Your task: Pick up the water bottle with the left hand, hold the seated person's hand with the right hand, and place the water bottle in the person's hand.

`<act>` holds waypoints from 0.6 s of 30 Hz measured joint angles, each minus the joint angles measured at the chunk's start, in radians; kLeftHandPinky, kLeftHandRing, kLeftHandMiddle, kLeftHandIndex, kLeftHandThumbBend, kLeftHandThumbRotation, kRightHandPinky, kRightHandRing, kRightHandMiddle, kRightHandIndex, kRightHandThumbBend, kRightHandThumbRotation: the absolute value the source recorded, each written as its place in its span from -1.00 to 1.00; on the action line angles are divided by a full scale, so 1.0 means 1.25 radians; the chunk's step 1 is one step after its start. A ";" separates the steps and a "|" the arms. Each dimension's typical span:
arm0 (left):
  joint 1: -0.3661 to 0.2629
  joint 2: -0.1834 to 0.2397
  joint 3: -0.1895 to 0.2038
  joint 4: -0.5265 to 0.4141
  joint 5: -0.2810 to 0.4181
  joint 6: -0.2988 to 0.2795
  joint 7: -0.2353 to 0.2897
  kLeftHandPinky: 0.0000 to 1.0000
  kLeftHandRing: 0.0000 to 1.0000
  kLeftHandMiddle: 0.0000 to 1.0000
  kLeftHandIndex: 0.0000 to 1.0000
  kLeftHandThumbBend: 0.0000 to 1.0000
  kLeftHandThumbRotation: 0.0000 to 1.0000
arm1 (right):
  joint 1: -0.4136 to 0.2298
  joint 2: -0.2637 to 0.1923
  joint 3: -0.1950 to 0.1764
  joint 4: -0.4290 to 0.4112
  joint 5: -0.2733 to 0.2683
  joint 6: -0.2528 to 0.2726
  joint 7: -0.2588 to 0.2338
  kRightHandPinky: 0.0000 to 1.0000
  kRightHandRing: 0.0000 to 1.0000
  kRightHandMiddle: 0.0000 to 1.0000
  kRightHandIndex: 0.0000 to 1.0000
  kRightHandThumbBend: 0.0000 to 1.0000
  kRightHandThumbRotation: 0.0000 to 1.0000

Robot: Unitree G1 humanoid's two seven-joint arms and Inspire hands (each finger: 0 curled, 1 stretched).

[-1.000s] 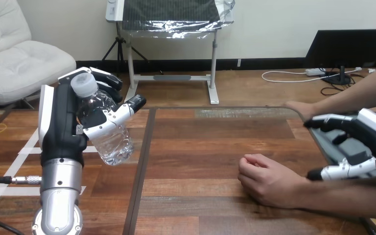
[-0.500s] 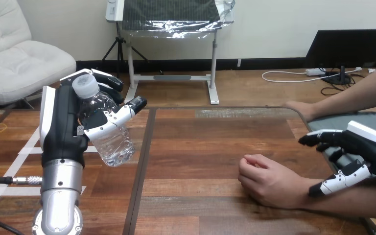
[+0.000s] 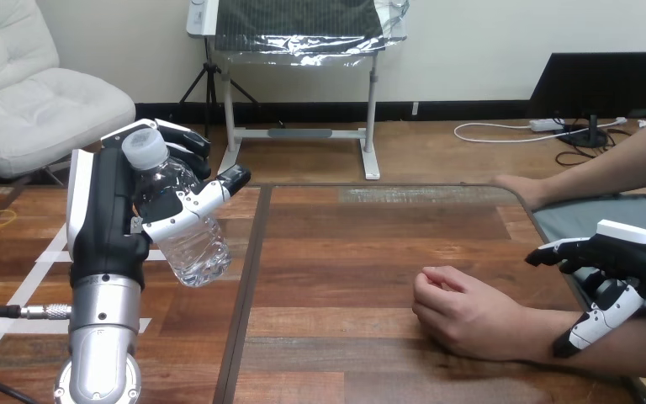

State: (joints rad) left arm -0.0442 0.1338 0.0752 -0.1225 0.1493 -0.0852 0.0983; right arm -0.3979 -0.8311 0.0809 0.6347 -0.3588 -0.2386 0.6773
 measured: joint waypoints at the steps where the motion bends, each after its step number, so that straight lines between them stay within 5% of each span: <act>1: 0.000 0.000 0.000 0.000 0.000 0.000 0.000 -0.47 -0.33 -0.23 -0.17 0.28 -1.00 | 0.000 0.000 0.001 -0.003 -0.001 0.005 0.000 0.65 0.84 0.85 0.78 1.00 -0.79; 18: 0.002 -0.005 0.000 0.000 -0.003 0.000 0.000 -0.46 -0.32 -0.23 -0.17 0.26 -1.00 | -0.005 0.000 0.029 -0.012 -0.023 0.028 0.000 0.65 0.82 0.84 0.77 1.00 -0.88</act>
State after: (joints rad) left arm -0.0422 0.1272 0.0753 -0.1225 0.1449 -0.0851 0.0978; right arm -0.4044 -0.8310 0.1177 0.6201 -0.3872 -0.2035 0.6767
